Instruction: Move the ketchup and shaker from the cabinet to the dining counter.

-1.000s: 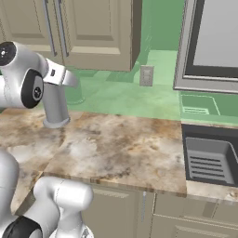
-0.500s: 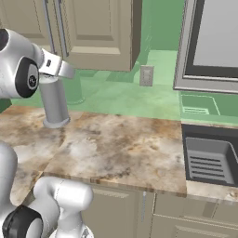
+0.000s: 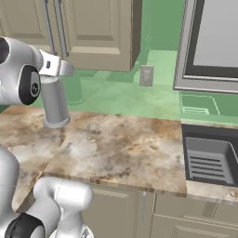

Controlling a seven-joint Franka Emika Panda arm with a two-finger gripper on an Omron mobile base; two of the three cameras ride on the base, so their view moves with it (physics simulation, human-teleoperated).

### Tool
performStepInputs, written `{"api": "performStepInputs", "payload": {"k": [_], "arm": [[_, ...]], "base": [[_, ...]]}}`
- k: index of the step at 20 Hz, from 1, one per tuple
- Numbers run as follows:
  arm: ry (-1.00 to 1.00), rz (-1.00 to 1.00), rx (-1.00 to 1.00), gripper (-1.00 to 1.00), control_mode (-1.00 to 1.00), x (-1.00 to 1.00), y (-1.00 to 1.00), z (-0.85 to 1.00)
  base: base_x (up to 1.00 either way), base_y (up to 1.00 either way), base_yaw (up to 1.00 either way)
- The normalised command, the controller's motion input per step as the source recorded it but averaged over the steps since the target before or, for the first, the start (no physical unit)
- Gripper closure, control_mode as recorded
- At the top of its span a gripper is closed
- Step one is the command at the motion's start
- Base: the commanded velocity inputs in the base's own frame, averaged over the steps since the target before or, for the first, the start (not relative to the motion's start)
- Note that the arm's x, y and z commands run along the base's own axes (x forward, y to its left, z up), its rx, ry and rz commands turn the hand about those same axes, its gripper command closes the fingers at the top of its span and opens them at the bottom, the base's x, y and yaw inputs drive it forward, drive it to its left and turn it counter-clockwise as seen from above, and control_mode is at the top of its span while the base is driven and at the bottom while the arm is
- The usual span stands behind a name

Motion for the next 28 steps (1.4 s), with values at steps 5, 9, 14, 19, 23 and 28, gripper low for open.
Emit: {"api": "performStepInputs", "payload": {"k": [5, 9, 14, 19, 23, 28], "arm": [[-0.11, 0.08, -0.07, -1.0, -1.0, 0.01, 0.31, 0.29], [-0.11, 0.02, -0.09, -1.0, -1.0, 0.04, 0.28, 0.35], [-0.14, 0.0, -0.07, -1.0, -1.0, 0.01, 0.05, 0.19], [-0.12, 0.0, -0.05, -1.0, -1.0, 0.13, 0.05, 0.02], [-0.14, 0.0, 0.0, -1.0, -1.0, 0.29, 0.0, 0.0], [-0.11, 0.0, 0.0, -1.0, -1.0, 0.33, 0.02, 0.0]], "base": [[0.0, 0.0, 0.0], [0.0, 0.0, 0.0], [0.0, 0.0, 0.0], [0.0, 0.0, 0.0], [0.0, 0.0, 0.0], [0.0, 0.0, 0.0]]}}
